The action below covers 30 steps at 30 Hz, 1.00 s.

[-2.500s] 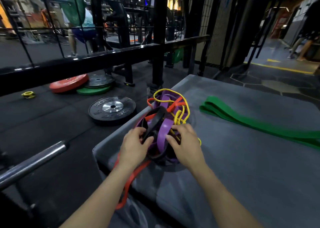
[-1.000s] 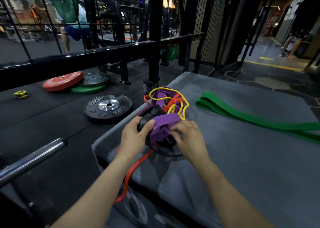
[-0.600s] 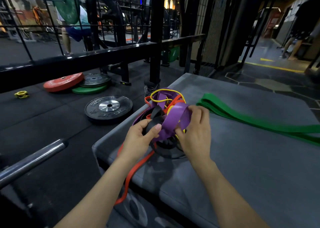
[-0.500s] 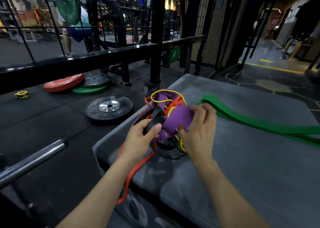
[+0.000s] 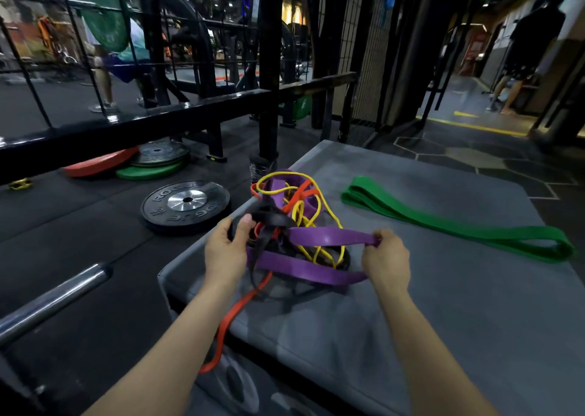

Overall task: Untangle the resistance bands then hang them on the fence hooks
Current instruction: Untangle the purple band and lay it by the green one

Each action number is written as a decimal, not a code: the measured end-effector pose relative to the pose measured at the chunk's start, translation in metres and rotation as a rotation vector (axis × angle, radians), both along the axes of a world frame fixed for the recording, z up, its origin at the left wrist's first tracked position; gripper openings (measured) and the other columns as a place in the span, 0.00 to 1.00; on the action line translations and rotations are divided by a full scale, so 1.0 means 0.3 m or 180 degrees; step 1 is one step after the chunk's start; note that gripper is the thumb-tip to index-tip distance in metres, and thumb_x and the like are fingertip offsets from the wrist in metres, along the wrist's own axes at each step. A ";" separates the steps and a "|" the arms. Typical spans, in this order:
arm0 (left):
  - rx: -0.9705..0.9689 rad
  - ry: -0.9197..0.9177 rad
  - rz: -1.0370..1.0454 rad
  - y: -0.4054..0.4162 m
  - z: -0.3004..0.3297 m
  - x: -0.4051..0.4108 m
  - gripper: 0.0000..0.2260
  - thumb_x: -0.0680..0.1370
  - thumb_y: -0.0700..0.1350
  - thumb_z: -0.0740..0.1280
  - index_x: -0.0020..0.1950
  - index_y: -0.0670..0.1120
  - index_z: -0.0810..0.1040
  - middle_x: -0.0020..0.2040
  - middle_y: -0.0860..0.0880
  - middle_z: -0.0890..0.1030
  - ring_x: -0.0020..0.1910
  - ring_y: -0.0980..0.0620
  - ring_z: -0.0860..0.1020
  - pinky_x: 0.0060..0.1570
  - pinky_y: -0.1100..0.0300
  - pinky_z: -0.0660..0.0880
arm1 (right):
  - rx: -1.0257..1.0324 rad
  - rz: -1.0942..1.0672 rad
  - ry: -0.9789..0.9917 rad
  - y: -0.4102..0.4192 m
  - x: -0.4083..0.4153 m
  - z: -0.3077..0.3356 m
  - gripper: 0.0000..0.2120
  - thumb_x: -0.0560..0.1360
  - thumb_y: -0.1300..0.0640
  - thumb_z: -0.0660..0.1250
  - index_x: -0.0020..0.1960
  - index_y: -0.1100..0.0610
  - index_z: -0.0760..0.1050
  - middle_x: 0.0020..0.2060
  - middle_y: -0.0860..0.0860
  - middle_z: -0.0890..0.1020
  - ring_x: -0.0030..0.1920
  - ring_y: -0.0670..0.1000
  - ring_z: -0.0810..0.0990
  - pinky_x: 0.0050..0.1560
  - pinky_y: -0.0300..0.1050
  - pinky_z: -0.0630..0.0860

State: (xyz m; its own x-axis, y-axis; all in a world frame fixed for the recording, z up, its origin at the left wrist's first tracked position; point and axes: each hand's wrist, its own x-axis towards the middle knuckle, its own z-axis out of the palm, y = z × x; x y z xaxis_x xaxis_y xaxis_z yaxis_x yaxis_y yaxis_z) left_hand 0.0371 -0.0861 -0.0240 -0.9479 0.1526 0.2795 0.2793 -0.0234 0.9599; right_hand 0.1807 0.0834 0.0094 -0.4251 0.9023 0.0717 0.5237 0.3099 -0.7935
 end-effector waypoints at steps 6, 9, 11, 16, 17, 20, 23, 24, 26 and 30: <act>-0.0797 0.0510 -0.0360 0.088 0.152 -0.027 0.08 0.77 0.48 0.65 0.40 0.47 0.75 0.33 0.55 0.75 0.33 0.60 0.73 0.33 0.73 0.66 | 0.0015 0.1194 0.0436 -0.021 -0.018 0.118 0.09 0.70 0.67 0.67 0.35 0.55 0.74 0.27 0.50 0.75 0.28 0.44 0.74 0.29 0.37 0.65; -0.1009 0.0758 -0.0662 0.131 0.221 -0.054 0.06 0.77 0.47 0.66 0.42 0.48 0.75 0.35 0.55 0.76 0.37 0.58 0.74 0.38 0.68 0.67 | -0.0649 0.1924 0.0944 -0.039 -0.039 0.225 0.14 0.68 0.72 0.70 0.34 0.55 0.72 0.21 0.43 0.72 0.22 0.39 0.69 0.25 0.31 0.65; -0.1158 0.0879 -0.0880 0.158 0.249 -0.078 0.06 0.76 0.49 0.67 0.47 0.47 0.76 0.41 0.50 0.78 0.40 0.54 0.75 0.42 0.65 0.68 | -0.0863 0.2262 0.1336 -0.039 -0.062 0.312 0.09 0.69 0.71 0.69 0.39 0.59 0.73 0.24 0.44 0.74 0.23 0.39 0.71 0.27 0.31 0.67; -0.1458 0.0762 -0.0924 0.202 0.345 -0.128 0.21 0.77 0.57 0.62 0.56 0.39 0.75 0.48 0.41 0.79 0.49 0.42 0.77 0.46 0.55 0.69 | -0.0576 0.2652 0.1856 -0.047 -0.144 0.516 0.10 0.76 0.66 0.63 0.37 0.58 0.71 0.20 0.42 0.70 0.23 0.39 0.65 0.27 0.31 0.62; -0.1547 0.0717 -0.0853 0.207 0.366 -0.142 0.20 0.77 0.56 0.62 0.57 0.39 0.74 0.47 0.42 0.79 0.47 0.44 0.76 0.44 0.55 0.67 | -0.0620 0.2724 0.1994 -0.049 -0.159 0.544 0.10 0.76 0.67 0.62 0.36 0.58 0.71 0.21 0.42 0.69 0.24 0.40 0.64 0.27 0.32 0.61; -0.1396 0.0400 -0.1065 0.206 0.427 -0.177 0.24 0.70 0.60 0.69 0.57 0.47 0.72 0.53 0.43 0.79 0.48 0.45 0.78 0.46 0.55 0.73 | -0.0871 0.2868 0.2506 -0.047 -0.182 0.617 0.09 0.75 0.69 0.61 0.38 0.60 0.70 0.27 0.50 0.70 0.24 0.41 0.65 0.26 0.31 0.62; -0.1134 0.0356 -0.1087 0.189 0.466 -0.196 0.23 0.62 0.64 0.71 0.50 0.54 0.72 0.53 0.44 0.77 0.47 0.47 0.78 0.51 0.53 0.74 | -0.1210 0.2943 0.2997 -0.033 -0.190 0.660 0.09 0.75 0.68 0.60 0.38 0.60 0.72 0.25 0.49 0.71 0.24 0.43 0.66 0.26 0.34 0.64; -0.1181 0.0507 -0.1005 0.187 0.471 -0.195 0.22 0.64 0.62 0.72 0.51 0.53 0.73 0.53 0.44 0.77 0.47 0.47 0.77 0.51 0.54 0.74 | -0.1275 0.2901 0.3068 -0.030 -0.190 0.667 0.09 0.75 0.68 0.60 0.38 0.60 0.72 0.23 0.48 0.72 0.24 0.43 0.66 0.27 0.35 0.64; -0.1396 0.1043 -0.0919 0.186 0.479 -0.178 0.22 0.67 0.61 0.70 0.55 0.49 0.74 0.53 0.43 0.77 0.51 0.46 0.76 0.53 0.55 0.72 | -0.1411 0.2734 0.3165 -0.023 -0.192 0.671 0.10 0.76 0.68 0.59 0.37 0.60 0.71 0.21 0.46 0.72 0.23 0.43 0.67 0.27 0.36 0.65; -0.1276 0.2018 -0.0935 0.166 0.484 -0.064 0.19 0.74 0.48 0.68 0.62 0.43 0.72 0.56 0.46 0.72 0.55 0.52 0.72 0.55 0.69 0.65 | -0.1686 0.2566 0.3318 -0.015 -0.181 0.679 0.11 0.76 0.68 0.58 0.36 0.59 0.69 0.21 0.46 0.71 0.23 0.43 0.67 0.27 0.36 0.65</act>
